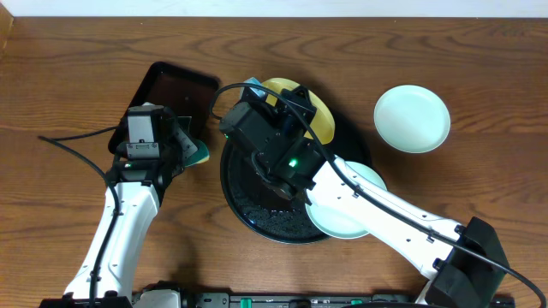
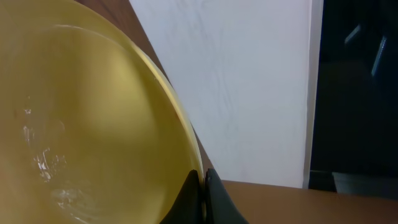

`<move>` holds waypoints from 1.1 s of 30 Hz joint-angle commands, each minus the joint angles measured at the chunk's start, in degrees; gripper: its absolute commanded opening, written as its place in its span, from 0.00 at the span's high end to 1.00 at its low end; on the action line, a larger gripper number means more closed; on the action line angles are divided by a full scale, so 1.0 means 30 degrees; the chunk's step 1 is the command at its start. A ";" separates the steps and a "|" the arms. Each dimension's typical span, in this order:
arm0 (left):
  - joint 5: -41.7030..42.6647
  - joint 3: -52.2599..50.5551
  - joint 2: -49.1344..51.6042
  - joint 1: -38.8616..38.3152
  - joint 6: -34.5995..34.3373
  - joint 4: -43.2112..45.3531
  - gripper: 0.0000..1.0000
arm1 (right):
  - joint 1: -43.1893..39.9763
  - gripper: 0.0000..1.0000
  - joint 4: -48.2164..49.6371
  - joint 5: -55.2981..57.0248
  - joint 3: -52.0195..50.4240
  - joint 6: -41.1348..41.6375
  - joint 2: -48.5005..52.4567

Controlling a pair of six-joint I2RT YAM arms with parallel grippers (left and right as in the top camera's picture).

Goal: Clean dirty plates on tray and stack at the side
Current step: 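Carry the yellow plate right and stack it on the mint plate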

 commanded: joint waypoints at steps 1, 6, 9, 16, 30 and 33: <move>-0.0022 -0.0087 -0.0087 0.0080 -0.0022 -0.0022 0.93 | 0.0131 0.99 0.0066 0.0597 0.0379 -0.0277 -0.0423; -0.0022 -0.0087 -0.0087 0.0080 -0.0022 -0.0022 0.93 | 0.0080 0.99 0.0051 0.0583 0.0379 -0.0138 -0.0423; -0.0022 -0.0087 -0.0087 0.0080 -0.0022 -0.0029 0.93 | -0.0015 0.99 0.0044 0.0233 0.0379 0.0393 -0.0423; -0.0022 -0.0087 -0.0087 0.0080 -0.0022 -0.0029 0.93 | -0.0991 0.99 -0.0029 -0.0066 0.0372 0.2433 -0.0423; -0.0022 -0.0087 -0.0087 0.0080 -0.0015 -0.0022 0.93 | -0.6353 0.99 -0.2980 -1.1701 0.0379 0.9515 -0.0437; -0.0022 -0.0087 -0.0087 0.0080 -0.0015 -0.0109 0.93 | -0.8590 0.99 -0.2725 -1.7843 0.0379 1.0244 -0.0554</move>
